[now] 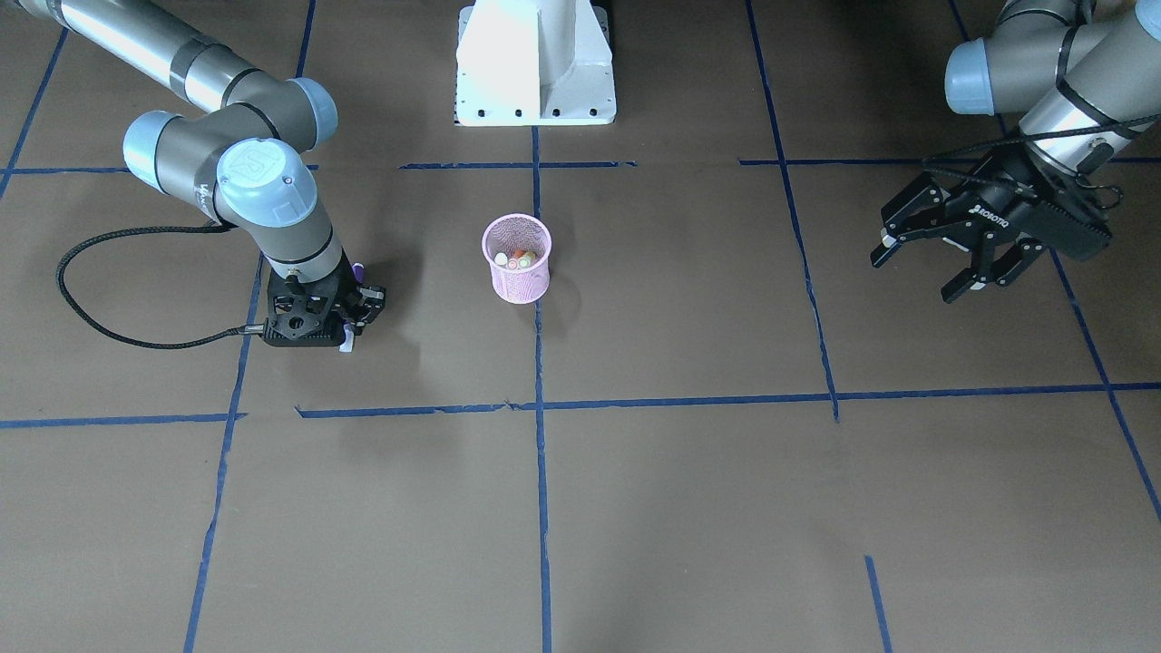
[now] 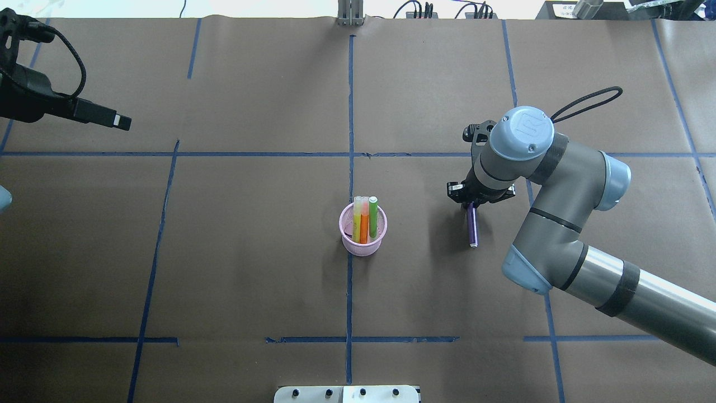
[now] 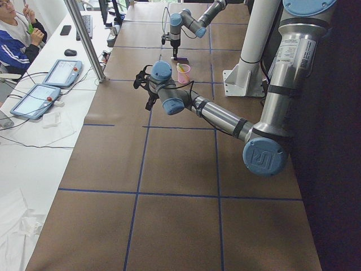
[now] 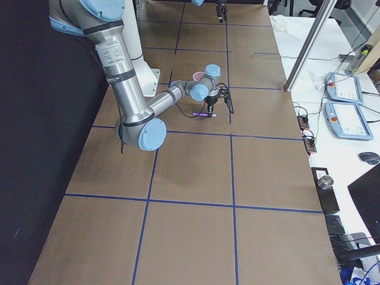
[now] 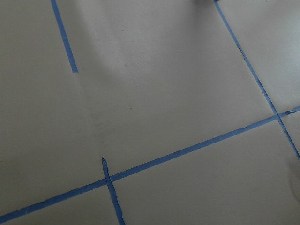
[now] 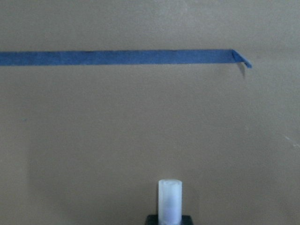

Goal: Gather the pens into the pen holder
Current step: 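Close the right gripper on the purple marker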

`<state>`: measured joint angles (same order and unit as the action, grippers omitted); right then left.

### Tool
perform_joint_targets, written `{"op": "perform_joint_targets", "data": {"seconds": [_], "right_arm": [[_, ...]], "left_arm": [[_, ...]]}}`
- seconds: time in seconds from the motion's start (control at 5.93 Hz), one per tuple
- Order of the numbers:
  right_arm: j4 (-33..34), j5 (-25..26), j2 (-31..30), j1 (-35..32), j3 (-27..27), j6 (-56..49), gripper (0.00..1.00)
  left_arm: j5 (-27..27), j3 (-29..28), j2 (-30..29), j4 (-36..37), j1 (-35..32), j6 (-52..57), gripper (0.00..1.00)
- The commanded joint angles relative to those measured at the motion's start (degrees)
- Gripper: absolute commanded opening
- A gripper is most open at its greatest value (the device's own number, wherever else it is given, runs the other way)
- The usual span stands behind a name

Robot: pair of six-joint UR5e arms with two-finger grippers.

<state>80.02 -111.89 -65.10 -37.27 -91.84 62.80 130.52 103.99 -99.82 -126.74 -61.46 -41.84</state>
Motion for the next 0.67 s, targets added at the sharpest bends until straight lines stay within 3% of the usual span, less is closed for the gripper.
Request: {"op": "perform_joint_targets", "data": {"seconds": [0.0, 0.34, 0.51], "right_arm": [[0.0, 0.3, 0.1, 0.0, -0.5, 0.0, 0.0], [-3.7, 1.7, 0.4, -1.1, -4.9, 0.7, 0.0], [-4.3, 3.8, 0.2, -2.1, -10.9, 0.9, 0.0]], "left_arm": [[0.0, -0.2, 0.0, 0.0, 0.0, 0.0, 1.0], [-0.1, -0.2, 0.0, 2.5, -0.6, 0.1, 0.99], [-0.2, -0.3, 0.0, 5.5, -1.0, 2.6, 1.0]]}}
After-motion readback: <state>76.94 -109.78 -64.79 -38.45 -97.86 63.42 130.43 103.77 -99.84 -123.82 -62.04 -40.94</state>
